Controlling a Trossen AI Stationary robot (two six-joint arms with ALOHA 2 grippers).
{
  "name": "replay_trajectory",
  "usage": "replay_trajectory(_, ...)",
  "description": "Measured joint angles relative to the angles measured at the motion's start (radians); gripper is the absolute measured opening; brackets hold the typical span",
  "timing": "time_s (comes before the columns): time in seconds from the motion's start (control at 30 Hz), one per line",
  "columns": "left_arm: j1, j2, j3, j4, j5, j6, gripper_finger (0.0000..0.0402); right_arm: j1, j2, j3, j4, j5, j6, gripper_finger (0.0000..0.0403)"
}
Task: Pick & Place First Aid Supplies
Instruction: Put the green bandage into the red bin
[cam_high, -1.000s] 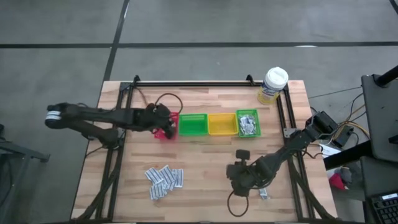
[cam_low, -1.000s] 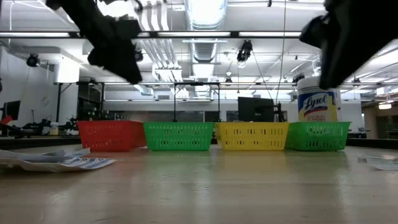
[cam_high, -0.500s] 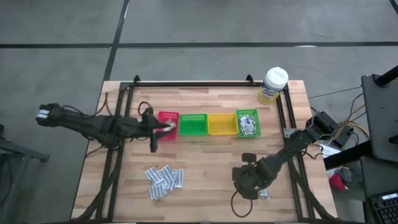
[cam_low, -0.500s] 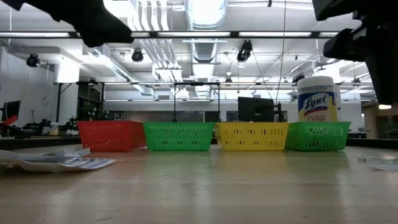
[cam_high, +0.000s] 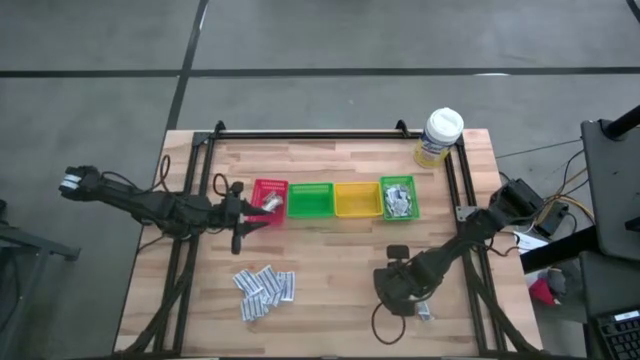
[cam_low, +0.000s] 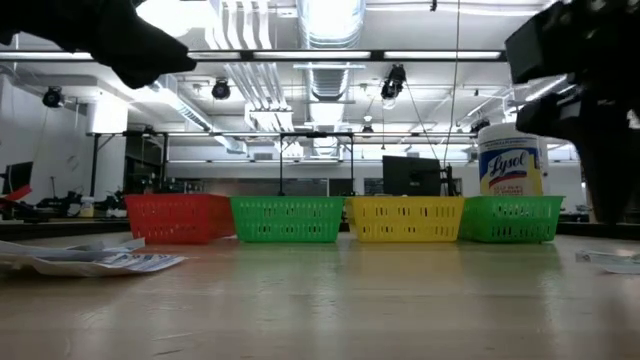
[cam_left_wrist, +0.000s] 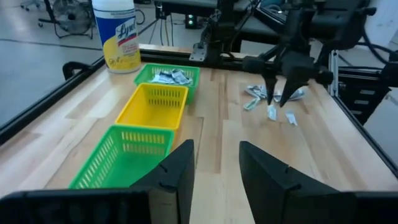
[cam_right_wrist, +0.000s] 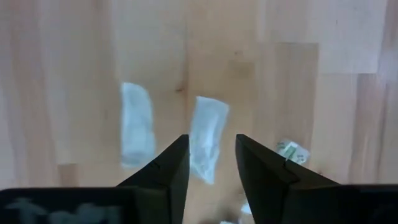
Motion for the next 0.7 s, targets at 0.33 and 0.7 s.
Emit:
replay_trajectory(0.33, 0.000, 0.003, -0.002, 0.000, 0.000, -0.016, 0.0122, -0.078, 0.000, -0.040, 0.086, 0.002, -0.050, 0.0113)
replay_trajectory(0.7, 0.000, 0.003, -0.002, 0.000, -0.001, -0.017, 0.0122, -0.075, 0.004, -0.042, 0.102, -0.037, -0.051, 0.0100)
